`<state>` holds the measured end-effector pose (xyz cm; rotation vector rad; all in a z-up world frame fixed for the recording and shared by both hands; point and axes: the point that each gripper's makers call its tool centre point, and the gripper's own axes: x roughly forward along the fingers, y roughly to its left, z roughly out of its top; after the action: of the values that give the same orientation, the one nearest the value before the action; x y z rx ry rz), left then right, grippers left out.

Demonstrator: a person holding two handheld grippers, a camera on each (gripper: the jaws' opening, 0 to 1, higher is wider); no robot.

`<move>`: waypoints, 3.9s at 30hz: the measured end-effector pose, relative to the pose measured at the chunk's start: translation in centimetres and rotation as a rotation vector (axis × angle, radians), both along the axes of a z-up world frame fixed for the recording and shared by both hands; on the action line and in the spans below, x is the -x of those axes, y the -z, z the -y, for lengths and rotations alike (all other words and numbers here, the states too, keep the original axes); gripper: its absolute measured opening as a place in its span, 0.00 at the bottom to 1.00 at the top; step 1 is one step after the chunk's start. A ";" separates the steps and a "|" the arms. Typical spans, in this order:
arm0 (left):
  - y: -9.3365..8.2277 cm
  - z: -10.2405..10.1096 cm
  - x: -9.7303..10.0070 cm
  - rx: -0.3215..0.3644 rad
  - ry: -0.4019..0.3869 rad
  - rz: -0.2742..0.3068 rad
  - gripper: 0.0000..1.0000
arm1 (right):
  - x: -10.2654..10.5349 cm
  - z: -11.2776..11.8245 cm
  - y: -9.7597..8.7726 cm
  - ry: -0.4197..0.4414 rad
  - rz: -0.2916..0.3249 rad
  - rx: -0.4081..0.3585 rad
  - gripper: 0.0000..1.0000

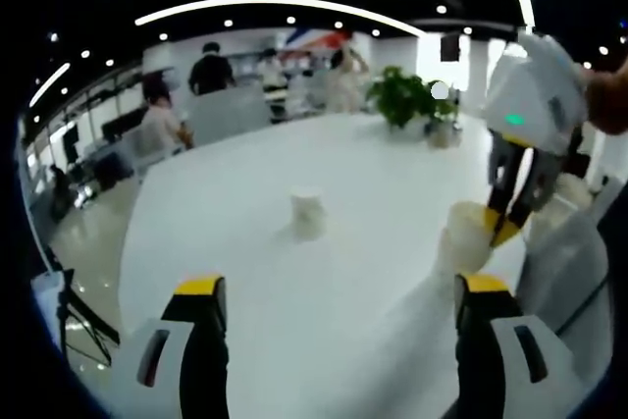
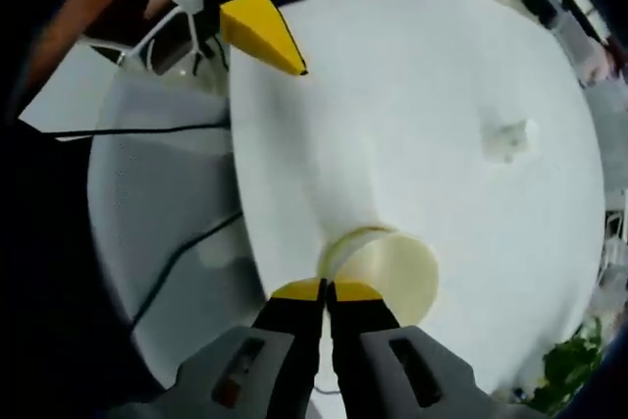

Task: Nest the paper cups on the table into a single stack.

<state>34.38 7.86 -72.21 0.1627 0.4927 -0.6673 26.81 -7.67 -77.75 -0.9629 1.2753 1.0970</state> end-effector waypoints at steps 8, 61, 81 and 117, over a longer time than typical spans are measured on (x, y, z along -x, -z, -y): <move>0.1 -0.2 0.2 -0.001 -0.006 -0.002 0.95 | 0.3 -0.2 0.7 0.004 -0.004 -0.002 0.00; -1.4 1.0 -0.2 0.112 0.013 0.038 0.99 | -10.2 8.3 -11.8 0.376 0.578 -0.780 0.79; -0.9 -0.8 0.3 0.148 -0.050 0.122 0.99 | -8.5 13.7 -7.8 0.497 0.622 -1.036 1.00; -0.2 0.6 -0.2 0.122 -0.041 0.118 0.99 | -8.7 14.8 -6.3 0.599 0.642 -1.056 1.00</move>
<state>34.54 7.27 -72.04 0.0766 0.3405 -0.6421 35.49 -22.42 -71.49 -0.0596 0.2817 0.7121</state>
